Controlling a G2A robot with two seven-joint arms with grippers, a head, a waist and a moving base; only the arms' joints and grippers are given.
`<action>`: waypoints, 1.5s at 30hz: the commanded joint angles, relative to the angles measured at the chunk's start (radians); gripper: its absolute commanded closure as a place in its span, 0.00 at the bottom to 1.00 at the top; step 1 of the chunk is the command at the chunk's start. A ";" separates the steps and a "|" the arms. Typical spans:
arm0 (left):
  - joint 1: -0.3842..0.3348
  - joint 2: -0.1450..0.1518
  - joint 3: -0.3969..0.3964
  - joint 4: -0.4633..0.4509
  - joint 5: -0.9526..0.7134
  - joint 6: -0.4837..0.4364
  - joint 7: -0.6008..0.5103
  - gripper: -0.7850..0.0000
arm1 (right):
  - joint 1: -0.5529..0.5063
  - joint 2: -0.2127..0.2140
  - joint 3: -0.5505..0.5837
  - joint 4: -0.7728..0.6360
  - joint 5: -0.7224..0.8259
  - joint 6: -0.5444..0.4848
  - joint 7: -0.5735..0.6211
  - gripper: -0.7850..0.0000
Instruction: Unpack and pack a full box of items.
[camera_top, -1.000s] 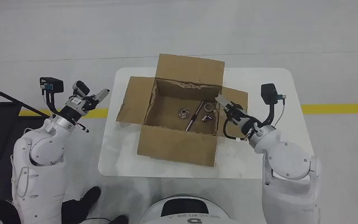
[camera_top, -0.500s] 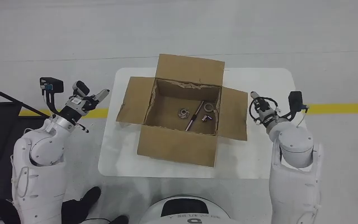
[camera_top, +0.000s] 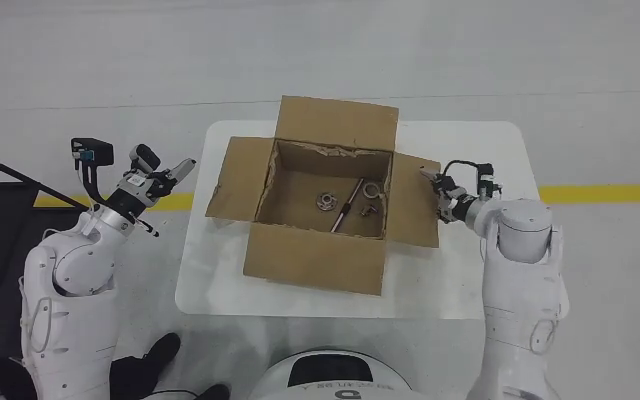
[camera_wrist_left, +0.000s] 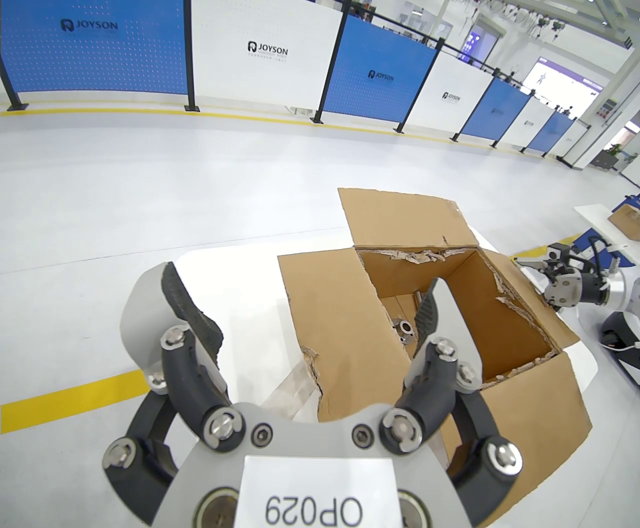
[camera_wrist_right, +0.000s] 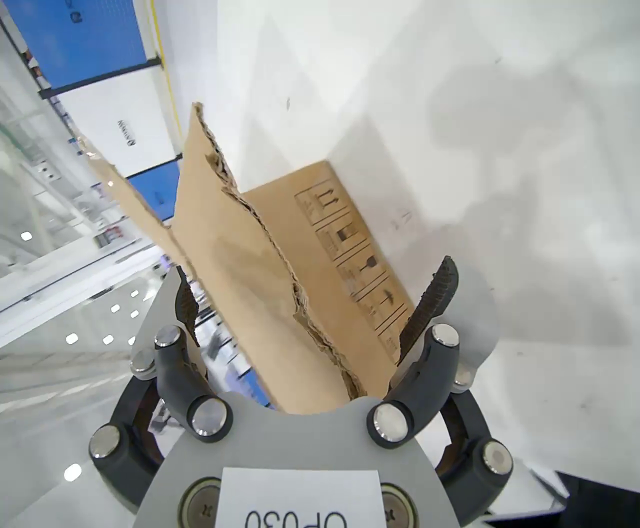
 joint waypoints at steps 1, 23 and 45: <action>0.000 0.000 0.000 0.000 0.000 0.000 -0.001 0.00 | 0.027 0.008 0.033 0.053 0.097 -0.006 0.064 0.00; 0.000 0.000 0.000 0.000 0.000 0.000 -0.001 0.00 | -0.064 0.160 -0.143 -0.293 0.538 0.031 0.027 0.00; 0.004 0.016 0.023 0.116 0.425 0.009 0.100 0.00 | 0.093 0.185 -0.647 -0.305 0.186 0.207 -0.279 0.00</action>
